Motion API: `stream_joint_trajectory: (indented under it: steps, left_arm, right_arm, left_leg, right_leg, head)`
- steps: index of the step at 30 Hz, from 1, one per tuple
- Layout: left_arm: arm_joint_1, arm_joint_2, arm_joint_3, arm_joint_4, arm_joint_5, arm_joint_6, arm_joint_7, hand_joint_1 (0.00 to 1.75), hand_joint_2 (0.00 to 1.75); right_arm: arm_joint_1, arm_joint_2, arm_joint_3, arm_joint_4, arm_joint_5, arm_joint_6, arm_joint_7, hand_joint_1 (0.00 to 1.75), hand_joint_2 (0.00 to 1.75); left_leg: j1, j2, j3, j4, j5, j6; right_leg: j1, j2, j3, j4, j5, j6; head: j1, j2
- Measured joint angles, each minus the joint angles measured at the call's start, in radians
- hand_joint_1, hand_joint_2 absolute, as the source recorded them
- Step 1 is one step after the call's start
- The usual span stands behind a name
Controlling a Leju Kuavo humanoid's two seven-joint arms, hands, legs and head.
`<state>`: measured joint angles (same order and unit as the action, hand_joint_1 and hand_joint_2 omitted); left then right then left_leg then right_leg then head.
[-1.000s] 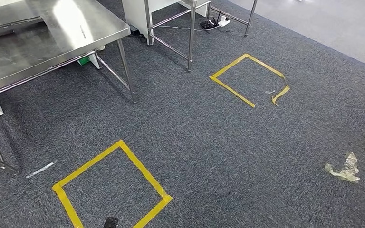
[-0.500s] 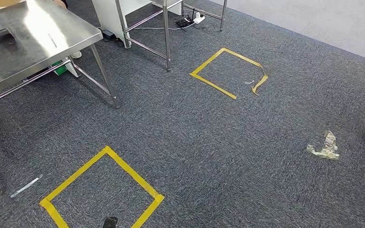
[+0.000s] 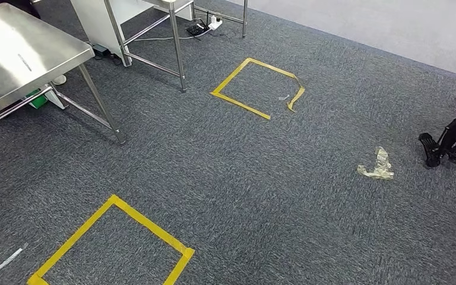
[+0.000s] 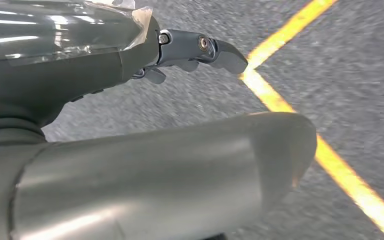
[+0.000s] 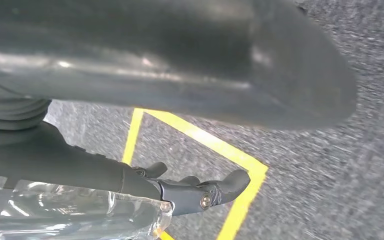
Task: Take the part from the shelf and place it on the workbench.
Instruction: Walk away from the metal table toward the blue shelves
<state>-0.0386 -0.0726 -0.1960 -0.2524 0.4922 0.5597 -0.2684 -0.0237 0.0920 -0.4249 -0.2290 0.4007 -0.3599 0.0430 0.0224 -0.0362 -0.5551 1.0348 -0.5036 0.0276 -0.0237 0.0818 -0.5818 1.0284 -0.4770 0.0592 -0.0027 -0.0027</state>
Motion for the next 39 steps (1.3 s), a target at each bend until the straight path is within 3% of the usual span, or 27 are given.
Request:
stream_joint_trajectory:
  steps: [1,3,5,6,7,9,11,12,14,16,17,19,20,21,22,23,25,26,28,29,30,32,34,36,37,39]
  left_arm:
    - [0.002,0.0,0.003,0.004,-0.008,-0.008,0.013,0.0,0.0]
    - [0.004,-0.001,0.005,0.014,-0.021,-0.019,0.036,0.0,0.0]
    - [0.007,-0.002,0.006,0.023,-0.027,-0.024,0.049,0.0,0.0]
    - [0.008,-0.003,0.006,0.026,-0.028,-0.025,0.051,0.0,0.0]
    - [0.008,-0.003,0.006,0.029,-0.029,-0.026,0.053,0.0,0.0]
    - [0.007,-0.005,0.006,0.032,-0.033,-0.028,0.058,0.0,0.0]
    - [0.005,-0.007,0.004,0.034,-0.049,-0.034,0.069,0.0,0.0]
    - [0.005,-0.008,0.002,0.035,-0.06,-0.038,0.076,0.0,0.0]
    - [0.002,-0.01,-0.008,0.035,-0.083,-0.05,0.086,0.0,0.0]
    - [-0.003,-0.012,-0.021,0.035,-0.107,-0.061,0.089,0.0,0.0]
    - [-0.006,-0.012,-0.029,0.035,-0.119,-0.065,0.09,0.0,0.0]
    - [-0.01,-0.012,-0.048,0.035,-0.148,-0.066,0.094,0.0,0.0]
    - [-0.012,-0.013,-0.058,0.035,-0.162,-0.064,0.096,0.0,0.0]
    - [-0.014,-0.013,-0.067,0.035,-0.173,-0.06,0.098,0.0,0.0]
    - [-0.016,-0.013,-0.076,0.035,-0.182,-0.057,0.1,0.0,0.0]
    - [-0.018,-0.013,-0.084,0.035,-0.19,-0.055,0.101,0.0,0.0]
    - [-0.02,-0.012,-0.098,0.036,-0.203,-0.058,0.1,0.0,0.0]
    - [-0.019,-0.011,-0.103,0.037,-0.208,-0.063,0.096,0.0,0.0]
    - [-0.015,-0.008,-0.112,0.038,-0.211,-0.074,0.087,0.0,0.0]
    - [-0.014,-0.007,-0.115,0.038,-0.211,-0.076,0.084,0.0,0.0]
    - [-0.013,-0.006,-0.117,0.038,-0.211,-0.078,0.082,0.0,0.0]
    - [-0.012,-0.004,-0.119,0.039,-0.212,-0.08,0.079,0.0,0.0]
    - [-0.01,-0.001,-0.121,0.041,-0.213,-0.093,0.08,0.0,0.0]
    - [-0.005,0.008,-0.124,0.047,-0.212,-0.13,0.083,0.0,0.0]
    - [-0.002,0.014,-0.125,0.05,-0.209,-0.153,0.085,0.0,0.0]
    - [0.004,0.03,-0.124,0.056,-0.184,-0.211,0.087,0.0,0.0]
  right_arm:
    - [0.0,0.001,-0.004,0.0,0.002,0.0,0.001,0.0,0.0]
    - [-0.002,0.003,-0.009,0.0,0.004,-0.001,0.003,0.0,0.0]
    - [-0.003,0.004,-0.011,0.0,0.006,-0.001,0.005,0.0,0.0]
    - [-0.002,0.004,-0.012,0.0,0.007,-0.001,0.005,0.0,0.0]
    - [0.0,0.004,-0.013,0.0,0.007,-0.002,0.006,0.0,0.0]
    - [0.0,0.004,-0.015,0.0,0.009,-0.002,0.007,0.0,0.0]
    - [-0.003,0.004,-0.017,0.0,0.015,-0.002,0.008,0.0,0.0]
    - [-0.004,0.005,-0.018,0.0,0.018,-0.002,0.009,0.0,0.0]
    - [-0.004,0.005,-0.021,0.0,0.026,-0.002,0.01,0.0,0.0]
    - [-0.004,0.005,-0.025,0.0,0.034,-0.002,0.011,0.0,0.0]
    - [-0.004,0.005,-0.026,0.0,0.039,-0.002,0.011,0.0,0.0]
    - [-0.006,0.007,-0.027,0.0,0.05,-0.002,0.012,0.0,0.0]
    - [-0.006,0.008,-0.027,0.0,0.055,-0.002,0.012,0.0,0.0]
    - [-0.006,0.009,-0.028,0.0,0.058,-0.002,0.012,0.0,0.0]
    - [-0.006,0.009,-0.029,0.0,0.061,-0.002,0.012,0.0,0.0]
    - [-0.006,0.009,-0.029,0.0,0.063,-0.002,0.013,0.0,0.0]
    - [-0.007,0.01,-0.033,0.0,0.064,-0.002,0.013,0.0,0.0]
    - [-0.007,0.01,-0.036,0.0,0.064,-0.002,0.013,0.0,0.0]
    - [-0.006,0.01,-0.043,0.0,0.064,-0.002,0.013,0.0,0.0]
    - [-0.005,0.01,-0.046,0.0,0.064,-0.002,0.013,0.0,0.0]
    - [-0.003,0.01,-0.049,0.0,0.064,-0.003,0.013,0.0,0.0]
    - [-0.002,0.011,-0.053,0.0,0.065,-0.003,0.013,0.0,0.0]
    - [-0.006,0.012,-0.056,0.0,0.064,-0.003,0.014,0.0,0.0]
    - [-0.006,0.013,-0.061,0.0,0.061,-0.003,0.018,0.0,0.0]
    - [-0.004,0.012,-0.065,0.0,0.061,-0.002,0.02,0.0,0.0]
    - [0.001,0.012,-0.073,0.0,0.065,0.001,0.022,0.0,0.0]
  left_leg:
    - [0.001,0.009,0.0,-0.003,0.003,0.009]
    - [-0.001,0.029,0.0,-0.006,0.005,0.02]
    - [-0.004,0.051,-0.002,-0.006,0.004,0.022]
    - [-0.005,0.06,-0.002,-0.005,0.004,0.022]
    - [-0.005,0.068,-0.002,-0.005,0.004,0.022]
    - [-0.005,0.082,0.001,-0.005,0.002,0.019]
    - [-0.01,0.095,0.006,-0.005,-0.003,0.01]
    - [-0.012,0.1,0.01,-0.006,-0.005,0.004]
    - [-0.012,0.108,0.017,-0.011,-0.007,-0.008]
    - [-0.009,0.092,0.012,0.01,-0.026,-0.019]
    - [-0.007,0.075,-0.003,0.046,-0.051,-0.022]
    - [-0.005,0.046,-0.061,0.172,-0.117,-0.026]
    - [-0.005,0.04,-0.091,0.232,-0.139,-0.028]
    - [-0.004,0.037,-0.11,0.266,-0.143,-0.03]
    - [-0.002,0.036,-0.113,0.263,-0.126,-0.031]
    - [0.001,0.034,-0.097,0.222,-0.093,-0.032]
    - [0.009,0.006,-0.041,0.091,-0.025,-0.033]
    - [0.012,-0.01,-0.021,0.042,-0.007,-0.032]
    - [0.008,-0.027,-0.009,0.008,-0.003,-0.025]
    - [0.005,-0.018,-0.01,0.008,-0.001,-0.017]
    - [0.003,-0.01,-0.008,0.005,0.001,-0.008]
    - [0.003,0.008,-0.005,-0.003,0.007,0.009]
    - [0.001,0.029,-0.005,-0.005,0.007,0.018]
    - [-0.002,0.051,-0.005,-0.004,0.006,0.02]
    - [-0.002,0.059,-0.005,-0.004,0.005,0.02]
    - [-0.003,0.073,-0.002,-0.004,0.002,0.017]
  right_leg:
    - [0.0,-0.016,-0.013,0.024,-0.013,0.001]
    - [0.0,-0.054,-0.064,0.13,-0.065,-0.002]
    - [0.001,-0.068,-0.122,0.251,-0.11,-0.001]
    - [0.001,-0.07,-0.131,0.272,-0.114,0.004]
    - [0.0,-0.073,-0.119,0.253,-0.102,0.011]
    - [0.001,-0.095,-0.046,0.119,-0.054,0.022]
    - [0.008,-0.119,0.011,0.009,-0.018,0.017]
    - [0.012,-0.124,0.02,-0.011,-0.012,0.009]
    - [0.014,-0.111,0.021,-0.013,-0.008,-0.008]
    - [0.005,-0.097,0.027,-0.018,-0.002,-0.022]
    - [0.0,-0.091,0.03,-0.021,0.001,-0.03]
    - [-0.001,-0.077,0.029,-0.021,0.003,-0.039]
    - [0.0,-0.07,0.029,-0.021,0.003,-0.041]
    - [0.0,-0.06,0.029,-0.02,0.003,-0.04]
    - [0.0,-0.051,0.03,-0.02,0.003,-0.04]
    - [-0.001,-0.04,0.031,-0.019,0.003,-0.04]
    - [-0.001,-0.02,0.03,-0.013,-0.001,-0.034]
    - [0.001,-0.011,0.027,-0.009,-0.003,-0.028]
    - [0.004,0.005,0.016,-0.007,-0.003,-0.014]
    - [0.003,0.011,0.012,-0.01,-0.001,-0.007]
    - [0.001,0.005,0.008,-0.007,-0.001,-0.001]
    - [0.001,-0.03,-0.017,0.04,-0.026,0.002]
    - [0.001,-0.064,-0.077,0.16,-0.08,-0.002]
    - [0.001,-0.069,-0.129,0.265,-0.114,0.0]
    - [0.001,-0.071,-0.129,0.267,-0.11,0.006]
    - [0.001,-0.086,-0.073,0.161,-0.066,0.019]
  head:
    - [0.003,0.0]
    - [0.01,0.0]
    - [0.013,0.0]
    - [0.013,0.0]
    - [0.013,0.0]
    - [0.013,0.0]
    - [0.012,0.0]
    - [0.01,0.0]
    - [0.008,0.0]
    - [0.006,0.0]
    - [0.003,0.0]
    - [0.0,0.0]
    - [0.0,0.0]
    - [0.0,0.0]
    - [0.0,0.0]
    - [0.0,0.0]
    - [0.0,0.0]
    - [0.0,0.0]
    - [0.0,0.0]
    - [0.001,0.0]
    - [0.001,0.0]
    - [0.005,0.0]
    - [0.009,0.0]
    - [0.01,0.0]
    - [0.01,0.0]
    - [0.011,0.0]
